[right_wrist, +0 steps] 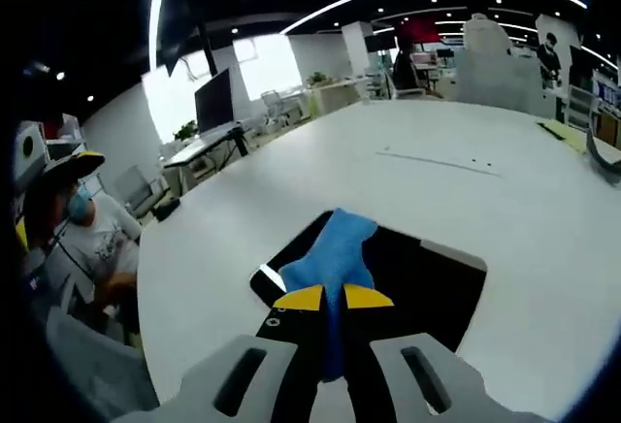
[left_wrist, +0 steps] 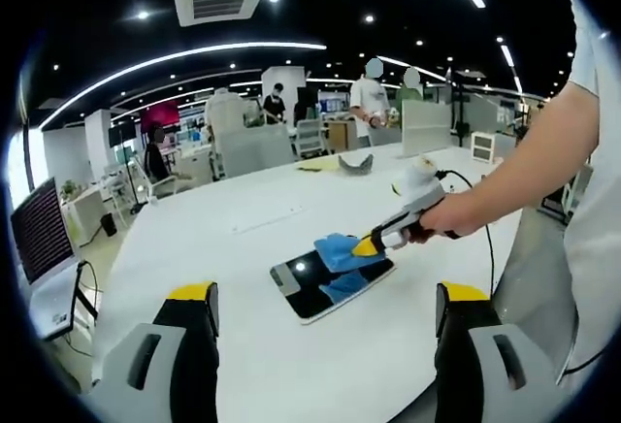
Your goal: Wipe the mirror surface with the cleaning cloth until all visible marks leave the cleaned area.
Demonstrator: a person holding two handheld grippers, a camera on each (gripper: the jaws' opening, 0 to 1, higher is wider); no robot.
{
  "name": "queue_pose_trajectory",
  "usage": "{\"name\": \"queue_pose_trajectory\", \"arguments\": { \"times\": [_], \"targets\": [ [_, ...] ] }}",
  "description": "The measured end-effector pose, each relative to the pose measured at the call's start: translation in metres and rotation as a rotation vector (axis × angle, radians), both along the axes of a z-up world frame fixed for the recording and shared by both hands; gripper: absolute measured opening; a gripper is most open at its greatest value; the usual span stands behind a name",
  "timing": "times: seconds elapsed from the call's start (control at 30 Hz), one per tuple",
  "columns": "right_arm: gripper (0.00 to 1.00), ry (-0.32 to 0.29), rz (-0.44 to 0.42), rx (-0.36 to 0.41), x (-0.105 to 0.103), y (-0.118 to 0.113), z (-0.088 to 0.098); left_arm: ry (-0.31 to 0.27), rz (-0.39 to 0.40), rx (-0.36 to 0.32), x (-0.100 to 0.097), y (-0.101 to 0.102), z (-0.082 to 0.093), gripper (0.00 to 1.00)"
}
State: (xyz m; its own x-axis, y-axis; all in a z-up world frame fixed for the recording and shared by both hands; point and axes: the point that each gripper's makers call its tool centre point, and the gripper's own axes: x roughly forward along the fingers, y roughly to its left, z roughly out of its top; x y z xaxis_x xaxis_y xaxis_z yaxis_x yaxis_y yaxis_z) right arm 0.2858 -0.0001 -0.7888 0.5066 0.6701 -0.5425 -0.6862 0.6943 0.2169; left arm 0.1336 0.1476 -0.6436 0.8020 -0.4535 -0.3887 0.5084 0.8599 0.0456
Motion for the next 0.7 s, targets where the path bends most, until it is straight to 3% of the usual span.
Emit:
{"name": "queue_pose_trajectory", "arguments": {
  "times": [0.33, 0.7],
  "targets": [
    [0.01, -0.004, -0.094, -0.031, 0.011, -0.076, -0.008, 0.003, -0.008, 0.013, 0.003, 0.000, -0.001, 0.93],
    [0.01, 0.004, -0.182, -0.053, 0.019, -0.138, -0.013, 0.002, -0.013, 0.021, 0.008, -0.004, 0.001, 0.93]
  ]
}}
